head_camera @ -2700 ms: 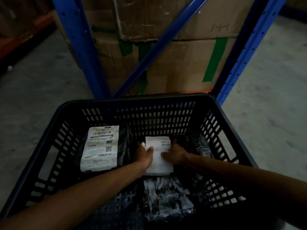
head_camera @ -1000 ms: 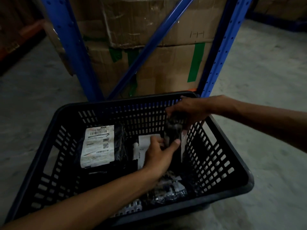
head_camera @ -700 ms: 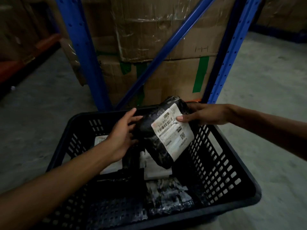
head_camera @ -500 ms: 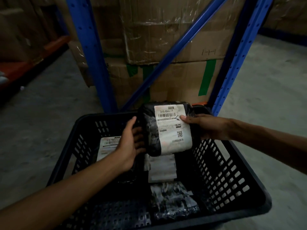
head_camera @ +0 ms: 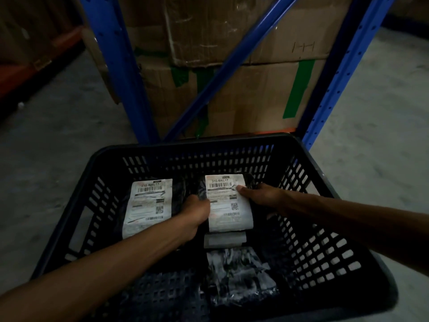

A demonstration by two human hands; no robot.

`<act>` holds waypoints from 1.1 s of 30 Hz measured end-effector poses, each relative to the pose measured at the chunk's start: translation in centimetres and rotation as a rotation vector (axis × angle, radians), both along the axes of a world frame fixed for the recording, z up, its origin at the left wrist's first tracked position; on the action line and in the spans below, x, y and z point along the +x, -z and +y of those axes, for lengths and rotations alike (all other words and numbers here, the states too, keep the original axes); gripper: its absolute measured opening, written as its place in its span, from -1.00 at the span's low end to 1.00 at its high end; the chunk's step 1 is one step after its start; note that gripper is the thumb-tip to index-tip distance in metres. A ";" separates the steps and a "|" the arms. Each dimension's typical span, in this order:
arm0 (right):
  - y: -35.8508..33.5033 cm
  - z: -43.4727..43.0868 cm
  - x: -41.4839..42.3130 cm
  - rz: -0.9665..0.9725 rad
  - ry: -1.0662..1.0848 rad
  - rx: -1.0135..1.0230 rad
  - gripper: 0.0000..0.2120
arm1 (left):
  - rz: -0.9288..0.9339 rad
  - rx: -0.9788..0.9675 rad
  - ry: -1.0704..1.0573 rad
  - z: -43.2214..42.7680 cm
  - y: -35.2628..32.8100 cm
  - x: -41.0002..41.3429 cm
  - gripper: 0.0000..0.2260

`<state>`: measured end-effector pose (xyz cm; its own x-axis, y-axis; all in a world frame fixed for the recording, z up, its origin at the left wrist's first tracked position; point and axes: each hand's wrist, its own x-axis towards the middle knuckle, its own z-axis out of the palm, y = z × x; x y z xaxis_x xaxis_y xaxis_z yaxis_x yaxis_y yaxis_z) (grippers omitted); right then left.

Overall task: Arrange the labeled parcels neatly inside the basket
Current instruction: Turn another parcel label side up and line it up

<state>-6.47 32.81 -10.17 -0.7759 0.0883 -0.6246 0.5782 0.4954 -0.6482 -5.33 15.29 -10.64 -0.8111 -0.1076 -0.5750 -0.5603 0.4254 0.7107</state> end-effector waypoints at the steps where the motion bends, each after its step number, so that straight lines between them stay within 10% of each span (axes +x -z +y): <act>1: 0.2 -0.4 0.0 -0.054 -0.035 0.014 -0.44 | -0.035 -0.002 0.015 0.2 0.0 -0.1 -0.60; 12: 1.1 -0.6 0.2 -0.099 -0.262 0.261 -0.41 | -0.033 0.013 0.181 -0.5 -0.4 2.3 -0.40; 16: -1.7 1.1 4.0 0.193 -0.817 0.627 -0.31 | 0.025 -0.126 0.621 -2.6 0.1 5.6 -0.17; 21: -1.8 2.0 9.4 0.149 -1.203 0.538 -0.34 | 0.132 -0.396 1.228 -4.2 0.8 9.6 -0.19; 28: 0.1 1.4 10.4 -0.357 -0.707 0.179 -0.18 | -0.179 -0.390 1.189 -2.6 1.8 8.6 -0.11; 33: 0.5 0.2 10.8 -0.298 -0.598 0.244 -0.20 | -0.129 -0.412 1.025 -1.6 2.2 9.4 -0.42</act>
<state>4.36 33.05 -10.69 -0.5341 -0.1349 -0.8346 0.2970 0.8943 -0.3346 4.07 13.66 -12.87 -0.5622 0.3775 -0.7358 0.1328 0.9194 0.3703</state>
